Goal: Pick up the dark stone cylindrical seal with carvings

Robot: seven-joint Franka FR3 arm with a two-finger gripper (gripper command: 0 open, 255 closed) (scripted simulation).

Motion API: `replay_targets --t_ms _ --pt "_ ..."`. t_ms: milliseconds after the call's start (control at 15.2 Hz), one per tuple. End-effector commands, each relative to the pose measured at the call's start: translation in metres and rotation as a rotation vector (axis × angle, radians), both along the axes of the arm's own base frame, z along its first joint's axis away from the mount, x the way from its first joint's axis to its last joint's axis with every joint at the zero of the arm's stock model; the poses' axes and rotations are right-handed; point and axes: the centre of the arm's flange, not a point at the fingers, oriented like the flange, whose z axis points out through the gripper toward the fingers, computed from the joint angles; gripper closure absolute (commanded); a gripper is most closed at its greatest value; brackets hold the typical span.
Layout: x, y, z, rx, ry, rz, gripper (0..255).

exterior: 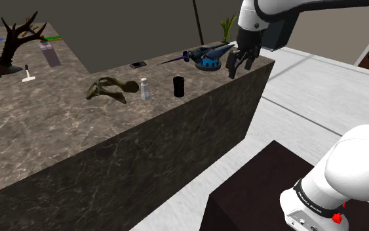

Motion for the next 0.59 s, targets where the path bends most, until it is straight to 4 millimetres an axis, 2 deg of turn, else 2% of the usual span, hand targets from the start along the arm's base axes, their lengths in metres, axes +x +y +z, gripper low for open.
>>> replay_targets --t_ms 0,528 --pt "0.027 0.006 -0.008 0.006 0.009 0.001 0" --pt "0.13 0.03 -0.037 0.028 0.046 0.004 0"
